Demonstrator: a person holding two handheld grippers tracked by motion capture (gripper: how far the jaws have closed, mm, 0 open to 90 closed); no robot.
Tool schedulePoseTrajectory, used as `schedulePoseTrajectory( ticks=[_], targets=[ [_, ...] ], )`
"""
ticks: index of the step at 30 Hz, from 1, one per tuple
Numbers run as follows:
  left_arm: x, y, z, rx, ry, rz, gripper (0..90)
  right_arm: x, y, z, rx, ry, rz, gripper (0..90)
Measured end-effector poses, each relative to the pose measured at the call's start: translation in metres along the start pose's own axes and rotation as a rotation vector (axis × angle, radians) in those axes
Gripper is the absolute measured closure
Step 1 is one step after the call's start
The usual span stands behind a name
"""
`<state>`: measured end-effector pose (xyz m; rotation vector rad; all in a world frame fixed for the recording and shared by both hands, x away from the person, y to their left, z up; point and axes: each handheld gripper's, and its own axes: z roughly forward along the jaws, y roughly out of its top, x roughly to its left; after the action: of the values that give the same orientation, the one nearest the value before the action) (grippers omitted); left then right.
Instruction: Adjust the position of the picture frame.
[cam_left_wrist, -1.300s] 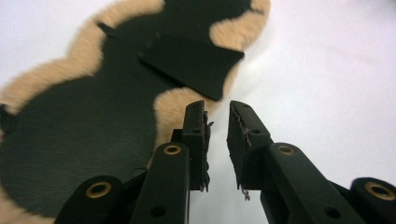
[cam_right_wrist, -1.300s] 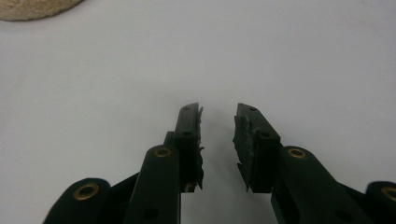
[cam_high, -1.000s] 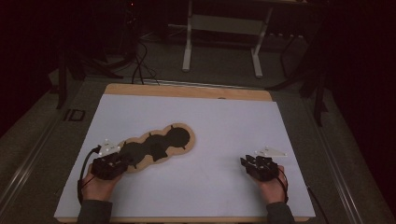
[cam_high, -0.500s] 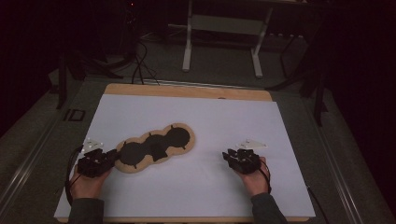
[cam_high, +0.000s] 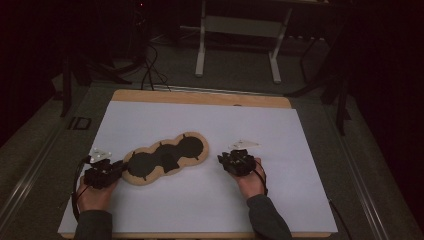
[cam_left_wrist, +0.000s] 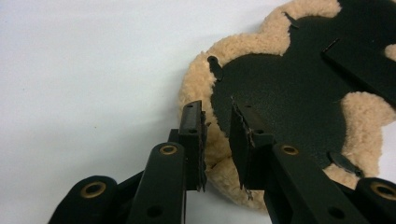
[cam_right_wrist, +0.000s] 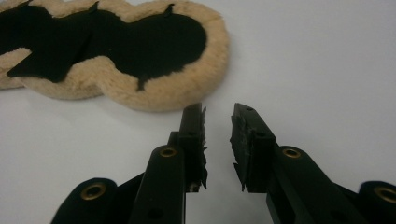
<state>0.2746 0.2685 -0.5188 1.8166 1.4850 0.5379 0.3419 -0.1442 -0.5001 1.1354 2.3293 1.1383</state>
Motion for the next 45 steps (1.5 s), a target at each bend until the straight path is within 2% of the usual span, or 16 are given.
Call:
schedulePoseTrajectory(
  ticks=[3, 8, 13, 17, 23, 29, 38, 45],
  targets=[
    [0.001, -0.001, 0.000, 0.004, 0.005, -0.003, 75.3, 0.006, 0.004, 0.010, 0.011, 0.002, -0.008, 73.6],
    [-0.001, -0.002, 0.002, 0.017, 0.014, -0.007, 75.4, 0.009, 0.008, 0.024, 0.025, -0.005, 0.007, 73.8],
    [-0.001, -0.004, 0.002, 0.013, 0.014, -0.021, 77.2, 0.009, 0.013, 0.036, 0.045, -0.025, 0.017, 83.5],
    [0.003, -0.006, 0.002, 0.003, -0.010, -0.051, 77.9, 0.009, 0.018, 0.045, 0.032, -0.028, 0.048, 87.9],
    [0.000, -0.007, 0.002, -0.006, 0.003, -0.047, 78.1, 0.017, 0.027, 0.057, 0.032, -0.025, 0.056, 78.1],
    [0.001, -0.006, 0.003, -0.003, 0.001, -0.042, 78.1, 0.016, 0.034, 0.066, 0.049, -0.046, 0.112, 67.6],
    [0.003, -0.006, 0.005, -0.011, -0.012, -0.050, 78.5, 0.012, 0.031, 0.067, 0.072, -0.020, 0.146, 70.5],
    [0.005, -0.003, 0.009, -0.021, -0.019, -0.059, 79.0, 0.013, 0.027, 0.062, 0.073, -0.026, 0.166, 70.4]
  ],
)
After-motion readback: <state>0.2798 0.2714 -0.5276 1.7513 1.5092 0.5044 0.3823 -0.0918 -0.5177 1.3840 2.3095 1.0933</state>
